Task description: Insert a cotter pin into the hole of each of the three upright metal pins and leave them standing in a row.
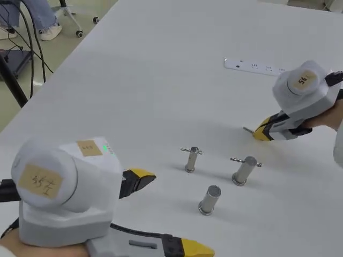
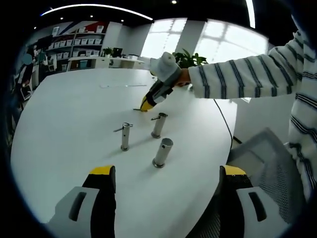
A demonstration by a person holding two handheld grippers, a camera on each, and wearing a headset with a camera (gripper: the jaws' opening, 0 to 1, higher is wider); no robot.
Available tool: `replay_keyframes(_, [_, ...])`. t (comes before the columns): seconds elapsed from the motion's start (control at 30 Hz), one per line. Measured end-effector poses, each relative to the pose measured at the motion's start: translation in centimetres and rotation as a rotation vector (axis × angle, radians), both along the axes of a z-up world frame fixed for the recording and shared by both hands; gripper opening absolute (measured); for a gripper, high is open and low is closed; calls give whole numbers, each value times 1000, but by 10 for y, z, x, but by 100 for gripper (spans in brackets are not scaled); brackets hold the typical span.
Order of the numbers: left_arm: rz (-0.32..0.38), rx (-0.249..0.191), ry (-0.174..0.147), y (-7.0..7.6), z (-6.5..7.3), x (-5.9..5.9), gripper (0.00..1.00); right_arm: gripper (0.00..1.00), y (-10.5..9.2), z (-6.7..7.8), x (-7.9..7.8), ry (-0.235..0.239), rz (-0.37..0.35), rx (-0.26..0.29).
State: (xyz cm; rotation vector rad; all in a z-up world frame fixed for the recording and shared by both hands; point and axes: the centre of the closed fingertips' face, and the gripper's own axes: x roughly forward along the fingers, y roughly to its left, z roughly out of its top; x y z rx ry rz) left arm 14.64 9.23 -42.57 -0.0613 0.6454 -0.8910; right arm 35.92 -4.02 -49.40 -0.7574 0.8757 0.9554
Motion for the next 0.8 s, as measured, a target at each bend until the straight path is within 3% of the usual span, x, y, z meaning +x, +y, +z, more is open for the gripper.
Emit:
replay_keyframes(0.17, [-7, 2, -13, -2, 6, 4, 83, 0, 1, 8, -5, -31, 46, -23])
replay_keyframes(0.3, [-19, 3, -27, -5, 11, 9, 83, 0, 1, 26, -10, -74, 80, -10])
replay_keyframes(0.57, [3, -13, -31, -7, 18, 26, 79, 0, 1, 68, -27, -175, 79, 91])
replay_keyframes(0.8, [10, -35, -23, -10, 24, 35, 73, 0, 9, 101, -59, -265, 127, 162])
